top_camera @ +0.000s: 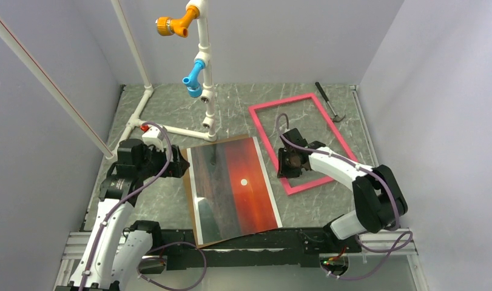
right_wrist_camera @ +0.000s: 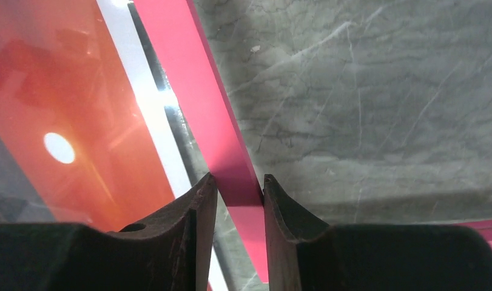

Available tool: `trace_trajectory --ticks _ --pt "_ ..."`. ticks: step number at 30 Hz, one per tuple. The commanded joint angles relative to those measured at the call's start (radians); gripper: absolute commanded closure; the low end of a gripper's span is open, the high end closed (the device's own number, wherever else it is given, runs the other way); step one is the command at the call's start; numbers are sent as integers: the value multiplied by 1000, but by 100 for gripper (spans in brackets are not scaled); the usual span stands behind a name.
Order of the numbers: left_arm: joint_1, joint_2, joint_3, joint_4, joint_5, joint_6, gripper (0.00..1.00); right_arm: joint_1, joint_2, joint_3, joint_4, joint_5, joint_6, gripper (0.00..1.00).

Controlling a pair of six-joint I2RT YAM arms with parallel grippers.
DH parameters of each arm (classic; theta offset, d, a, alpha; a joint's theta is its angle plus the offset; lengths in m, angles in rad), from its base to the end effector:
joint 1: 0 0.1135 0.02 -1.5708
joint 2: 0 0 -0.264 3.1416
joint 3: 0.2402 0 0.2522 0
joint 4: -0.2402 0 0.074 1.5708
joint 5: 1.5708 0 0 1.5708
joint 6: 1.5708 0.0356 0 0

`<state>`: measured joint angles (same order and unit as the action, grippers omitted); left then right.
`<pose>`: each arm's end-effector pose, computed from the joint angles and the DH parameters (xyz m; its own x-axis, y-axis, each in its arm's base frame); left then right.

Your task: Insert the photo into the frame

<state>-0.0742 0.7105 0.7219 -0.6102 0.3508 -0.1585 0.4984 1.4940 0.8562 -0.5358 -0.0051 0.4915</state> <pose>0.1516 -0.0235 0.2879 -0.6107 -0.1032 -0.7851 0.2596 0.9106 -0.3216 0.2412 0.1315 0.1780 -0.9405 0.0255 -0.3388 -0.0407 0.9816 0.1867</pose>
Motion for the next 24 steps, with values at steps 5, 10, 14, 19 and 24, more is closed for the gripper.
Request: trace_trajectory --ticks 5,10,14,19,24 --pt "-23 -16 11 11 -34 8 1 3 -43 -29 66 -26 209 100" --pt "-31 -17 11 10 -40 5 1 6 12 34 68 51 211 100" --pt "-38 -14 12 6 -45 4 1 6 58 74 89 49 219 99" --pt "-56 -16 13 3 -62 3 1 8 86 88 124 11 199 91" --pt "-68 -15 13 3 -69 0 1 10 92 106 125 1 145 48"
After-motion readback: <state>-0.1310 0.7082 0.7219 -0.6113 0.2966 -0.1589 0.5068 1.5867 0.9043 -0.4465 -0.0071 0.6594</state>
